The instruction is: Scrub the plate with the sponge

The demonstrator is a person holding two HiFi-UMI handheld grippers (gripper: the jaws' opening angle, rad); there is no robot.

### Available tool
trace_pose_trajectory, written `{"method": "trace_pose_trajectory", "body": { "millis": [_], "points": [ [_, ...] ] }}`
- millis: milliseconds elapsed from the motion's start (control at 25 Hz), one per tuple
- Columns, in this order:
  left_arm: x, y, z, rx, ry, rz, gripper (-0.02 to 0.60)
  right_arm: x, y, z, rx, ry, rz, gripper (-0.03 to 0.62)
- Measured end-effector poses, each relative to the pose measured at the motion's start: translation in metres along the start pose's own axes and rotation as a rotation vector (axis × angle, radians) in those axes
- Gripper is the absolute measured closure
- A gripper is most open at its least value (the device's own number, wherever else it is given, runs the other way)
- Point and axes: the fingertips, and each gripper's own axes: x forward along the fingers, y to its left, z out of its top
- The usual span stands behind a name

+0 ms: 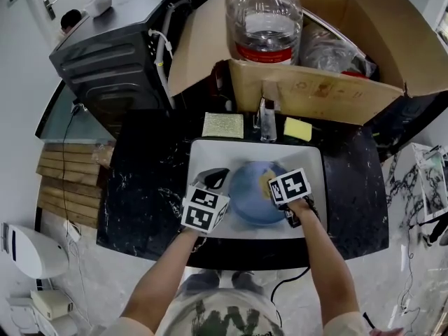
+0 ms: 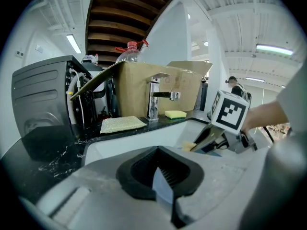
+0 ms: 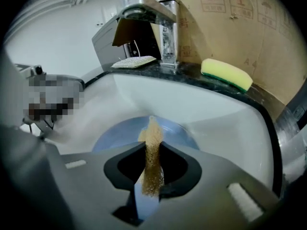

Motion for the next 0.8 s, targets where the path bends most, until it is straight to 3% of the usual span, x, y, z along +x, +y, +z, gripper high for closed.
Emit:
{"method": "trace_pose_trajectory", "body": {
  "millis": [360, 600, 800],
  "points": [
    [-0.006, 0.001, 0.0, 0.001, -0.003, 0.007, 0.58, 0.011, 0.067, 0.011, -0.023, 0.008, 0.183, 0.522],
    [-0.008, 0.001, -0.001, 0.002, -0.007, 0.007, 0.58, 0.019, 0.099, 0.001, -0.001, 0.077, 0.305, 0.522],
    [-0.008, -0.001, -0.003, 0.001, -0.003, 0.001, 0.58, 0.023, 0.109, -0.012, -0.023, 0.142, 0.334, 0.523]
  ]
}}
